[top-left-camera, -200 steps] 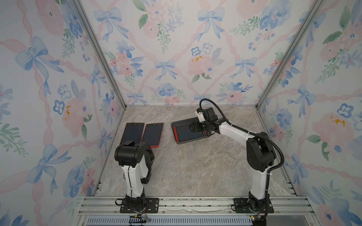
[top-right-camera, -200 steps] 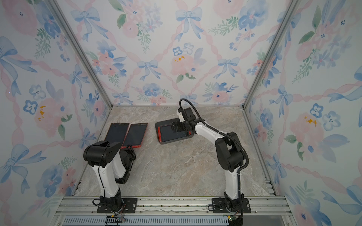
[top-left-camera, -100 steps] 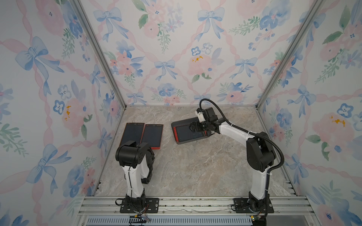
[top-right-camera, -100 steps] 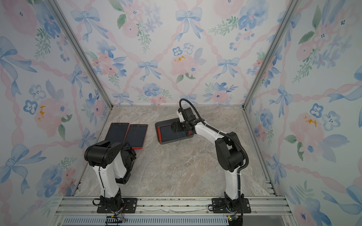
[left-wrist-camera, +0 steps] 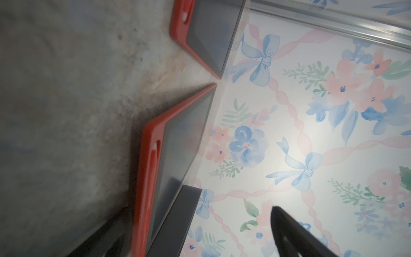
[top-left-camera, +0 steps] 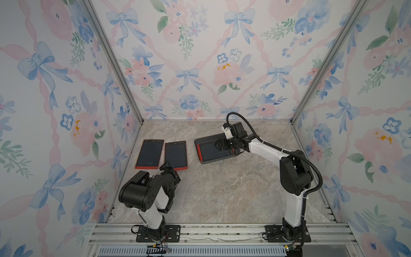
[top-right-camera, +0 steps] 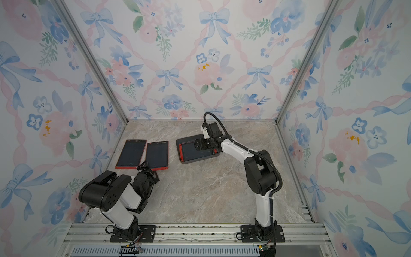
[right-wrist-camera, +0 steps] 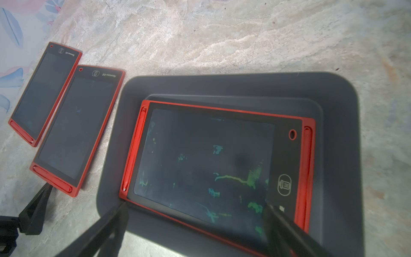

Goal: Take out the writing tablet from the storage box
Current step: Place the writing tablet at the center of the board.

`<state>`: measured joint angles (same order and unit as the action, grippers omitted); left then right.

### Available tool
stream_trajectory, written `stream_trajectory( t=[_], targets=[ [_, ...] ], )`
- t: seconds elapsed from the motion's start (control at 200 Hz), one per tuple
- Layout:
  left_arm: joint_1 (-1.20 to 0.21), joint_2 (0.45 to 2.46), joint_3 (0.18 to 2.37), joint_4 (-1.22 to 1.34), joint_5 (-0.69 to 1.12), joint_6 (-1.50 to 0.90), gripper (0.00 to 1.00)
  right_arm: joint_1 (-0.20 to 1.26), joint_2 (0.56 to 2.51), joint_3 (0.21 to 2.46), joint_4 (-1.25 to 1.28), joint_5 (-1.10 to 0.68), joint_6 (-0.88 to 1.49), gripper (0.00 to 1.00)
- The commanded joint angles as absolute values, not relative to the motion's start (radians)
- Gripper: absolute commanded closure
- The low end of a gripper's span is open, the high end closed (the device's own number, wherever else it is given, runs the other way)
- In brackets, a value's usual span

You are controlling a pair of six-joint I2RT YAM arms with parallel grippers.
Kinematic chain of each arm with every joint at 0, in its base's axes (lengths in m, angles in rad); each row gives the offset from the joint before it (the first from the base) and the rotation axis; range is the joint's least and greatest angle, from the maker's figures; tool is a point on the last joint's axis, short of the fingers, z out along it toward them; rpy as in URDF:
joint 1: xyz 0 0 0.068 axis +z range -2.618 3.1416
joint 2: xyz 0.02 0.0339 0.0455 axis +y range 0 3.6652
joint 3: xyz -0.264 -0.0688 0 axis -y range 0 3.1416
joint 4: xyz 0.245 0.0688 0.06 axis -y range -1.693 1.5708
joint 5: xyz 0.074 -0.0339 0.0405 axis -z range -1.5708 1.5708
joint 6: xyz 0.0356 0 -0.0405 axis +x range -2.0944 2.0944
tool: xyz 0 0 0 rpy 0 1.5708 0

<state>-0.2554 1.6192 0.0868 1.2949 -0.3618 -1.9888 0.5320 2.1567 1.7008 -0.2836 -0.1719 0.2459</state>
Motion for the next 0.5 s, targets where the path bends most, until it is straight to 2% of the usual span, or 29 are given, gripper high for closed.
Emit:
stream_trajectory(
  t=[0.0,0.335,0.495],
  targets=[
    [-0.252,1.519,0.152,0.833,-0.348,-1.916,0.02,0.531,2.189,1.708,-0.300,-0.184,0.238,0.03],
    [-0.149,1.471,0.323,0.576,-0.263,-1.646,0.02,0.529,2.187,1.695,-0.291,-0.186,0.239,0.03],
    [-0.130,1.472,0.351,0.536,-0.231,-1.637,0.02,0.529,2.183,1.682,-0.283,-0.184,0.245,0.03]
  ],
)
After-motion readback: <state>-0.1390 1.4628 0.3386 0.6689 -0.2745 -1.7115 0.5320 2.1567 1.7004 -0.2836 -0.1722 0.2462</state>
